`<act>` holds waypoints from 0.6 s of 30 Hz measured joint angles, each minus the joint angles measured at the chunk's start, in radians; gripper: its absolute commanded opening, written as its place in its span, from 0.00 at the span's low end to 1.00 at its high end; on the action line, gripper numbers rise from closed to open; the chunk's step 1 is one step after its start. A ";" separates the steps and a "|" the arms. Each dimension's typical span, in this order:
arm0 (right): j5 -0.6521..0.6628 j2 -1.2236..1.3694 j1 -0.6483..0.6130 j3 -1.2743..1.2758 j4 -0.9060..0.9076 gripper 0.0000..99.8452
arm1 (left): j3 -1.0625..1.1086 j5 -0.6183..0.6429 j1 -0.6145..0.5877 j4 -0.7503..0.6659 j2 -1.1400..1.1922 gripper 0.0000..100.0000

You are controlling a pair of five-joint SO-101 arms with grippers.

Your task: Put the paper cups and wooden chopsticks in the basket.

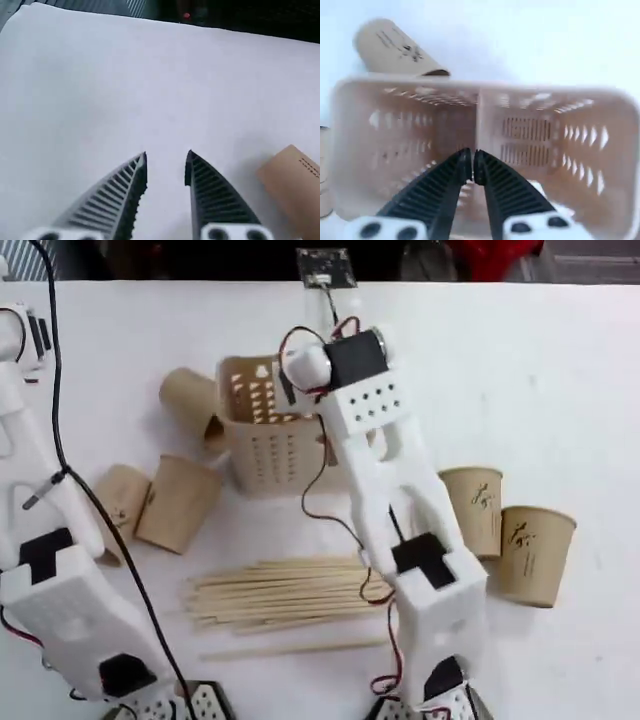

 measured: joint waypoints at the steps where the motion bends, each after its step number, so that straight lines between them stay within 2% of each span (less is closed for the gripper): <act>1: -0.003 -0.015 0.000 0.017 0.000 0.02 | 0.000 0.000 0.000 0.000 0.000 0.14; 3: -0.003 -0.029 0.005 0.054 0.000 0.05 | 0.000 0.000 0.000 0.000 0.000 0.14; 7: 0.038 -0.035 0.005 0.084 -0.002 0.19 | 0.000 0.000 0.000 0.009 0.000 0.14; 9: 0.084 -0.051 0.003 0.084 0.000 0.23 | 0.000 0.000 0.000 0.009 0.000 0.14; 13: 0.213 -0.129 0.003 0.086 0.000 0.17 | 0.000 0.000 0.000 0.020 0.000 0.14; 18: 0.319 -0.313 0.002 0.120 0.000 0.07 | -0.048 -0.011 0.006 0.144 -0.009 0.14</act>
